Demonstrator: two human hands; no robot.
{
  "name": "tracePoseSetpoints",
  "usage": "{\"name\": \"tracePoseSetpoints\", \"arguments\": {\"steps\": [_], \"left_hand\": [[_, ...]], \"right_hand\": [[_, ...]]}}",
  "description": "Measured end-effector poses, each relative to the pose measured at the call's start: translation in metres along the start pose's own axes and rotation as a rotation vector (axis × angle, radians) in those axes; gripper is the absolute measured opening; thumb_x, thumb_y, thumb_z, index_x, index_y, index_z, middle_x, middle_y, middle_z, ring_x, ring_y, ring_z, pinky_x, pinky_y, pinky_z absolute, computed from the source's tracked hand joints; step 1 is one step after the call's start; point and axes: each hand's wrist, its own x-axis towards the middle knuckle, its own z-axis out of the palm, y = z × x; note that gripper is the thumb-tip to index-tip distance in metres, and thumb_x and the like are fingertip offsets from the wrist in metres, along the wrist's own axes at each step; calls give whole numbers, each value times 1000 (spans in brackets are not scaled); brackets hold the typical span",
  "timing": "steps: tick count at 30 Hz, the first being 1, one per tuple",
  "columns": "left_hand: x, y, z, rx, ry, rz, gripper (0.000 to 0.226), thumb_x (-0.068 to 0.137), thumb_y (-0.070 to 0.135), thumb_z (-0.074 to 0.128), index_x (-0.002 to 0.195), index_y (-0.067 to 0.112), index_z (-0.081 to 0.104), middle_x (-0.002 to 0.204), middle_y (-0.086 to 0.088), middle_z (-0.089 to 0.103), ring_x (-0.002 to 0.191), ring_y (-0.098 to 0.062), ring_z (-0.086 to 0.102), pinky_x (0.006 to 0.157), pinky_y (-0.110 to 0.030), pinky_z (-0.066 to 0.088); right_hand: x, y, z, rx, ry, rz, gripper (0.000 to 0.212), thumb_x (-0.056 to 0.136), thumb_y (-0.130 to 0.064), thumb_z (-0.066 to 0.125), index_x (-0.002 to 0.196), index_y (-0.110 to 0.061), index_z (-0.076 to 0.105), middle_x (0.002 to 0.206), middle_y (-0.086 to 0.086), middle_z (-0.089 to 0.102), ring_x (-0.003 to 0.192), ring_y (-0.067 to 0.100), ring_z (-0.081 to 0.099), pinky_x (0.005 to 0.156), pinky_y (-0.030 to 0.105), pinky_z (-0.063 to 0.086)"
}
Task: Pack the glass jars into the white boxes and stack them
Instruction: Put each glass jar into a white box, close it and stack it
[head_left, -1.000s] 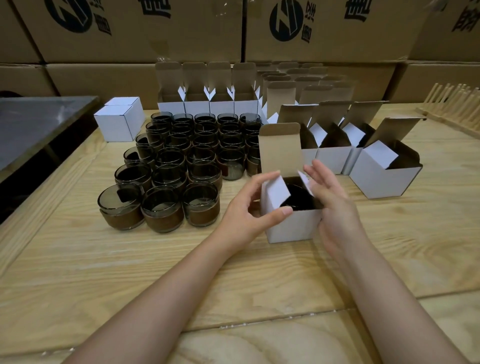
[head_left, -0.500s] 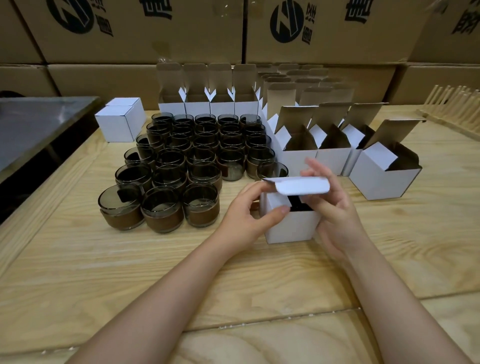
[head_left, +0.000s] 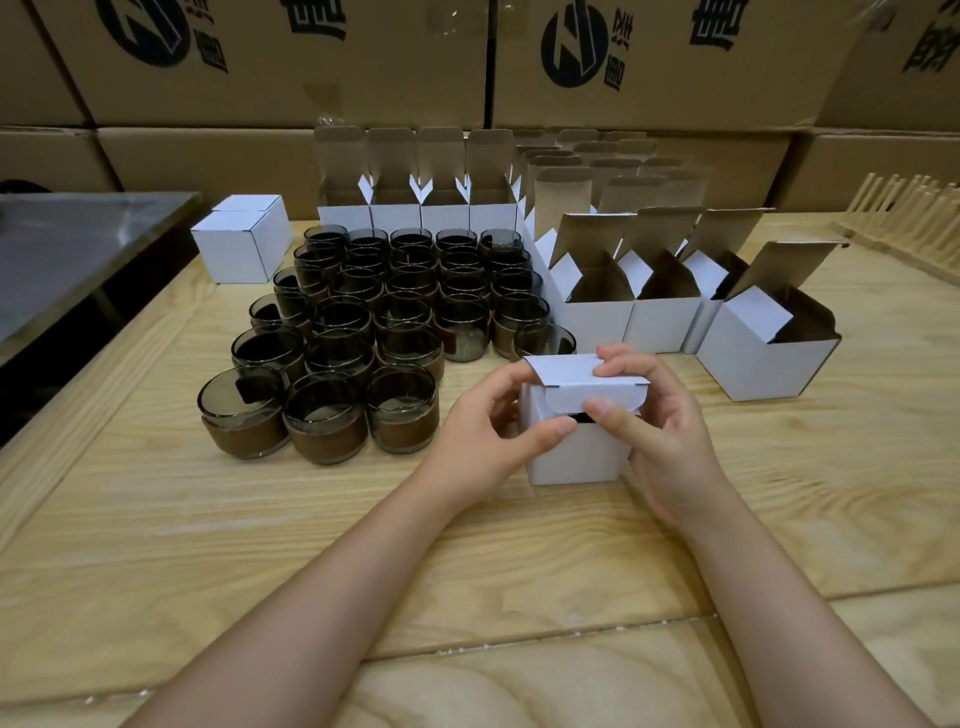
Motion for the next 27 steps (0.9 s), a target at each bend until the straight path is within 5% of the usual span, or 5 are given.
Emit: {"name": "tracePoseSetpoints", "arguments": {"steps": [6, 14, 19, 23, 27], "left_hand": [[-2, 0, -2, -41, 58, 17, 45, 66, 15, 80, 108, 25, 65, 141, -7, 51, 123, 5, 49, 101, -25, 46], [-6, -1, 0, -78, 183, 53, 43, 54, 22, 83, 74, 14, 46, 136, -13, 55, 127, -15, 53, 99, -38, 50], [-6, -3, 1, -2, 133, 77, 42, 67, 20, 85, 96, 32, 58, 135, 5, 55, 125, -6, 52, 105, -39, 46], [-9, -3, 4, 339, 119, 166, 37, 79, 45, 67, 113, 51, 55, 148, 7, 39, 134, 1, 36, 109, -16, 31], [-9, 0, 4, 581, 52, 181, 53, 72, 48, 76, 121, 39, 61, 156, 9, 25, 139, -5, 29, 108, -15, 24]], "right_hand": [[-1, 0, -2, 2, -4, 12, 25, 69, -13, 70, 80, -36, 69, 117, -7, 54, 102, 0, 58, 79, 27, 52], [0, 7, -7, 13, 8, 59, 14, 71, -14, 65, 71, -28, 69, 115, -6, 57, 113, 11, 54, 86, 33, 48], [0, 9, -6, -131, 54, 0, 12, 77, -17, 60, 69, -14, 67, 114, -2, 58, 117, 14, 52, 91, 30, 43], [-5, 9, -5, -202, 57, -52, 11, 78, -15, 60, 79, -8, 69, 116, 4, 57, 117, 11, 52, 92, 22, 43], [-11, 8, -6, -140, 9, -1, 21, 81, -18, 56, 85, -14, 76, 123, 0, 54, 119, 10, 51, 98, 37, 44]]}}
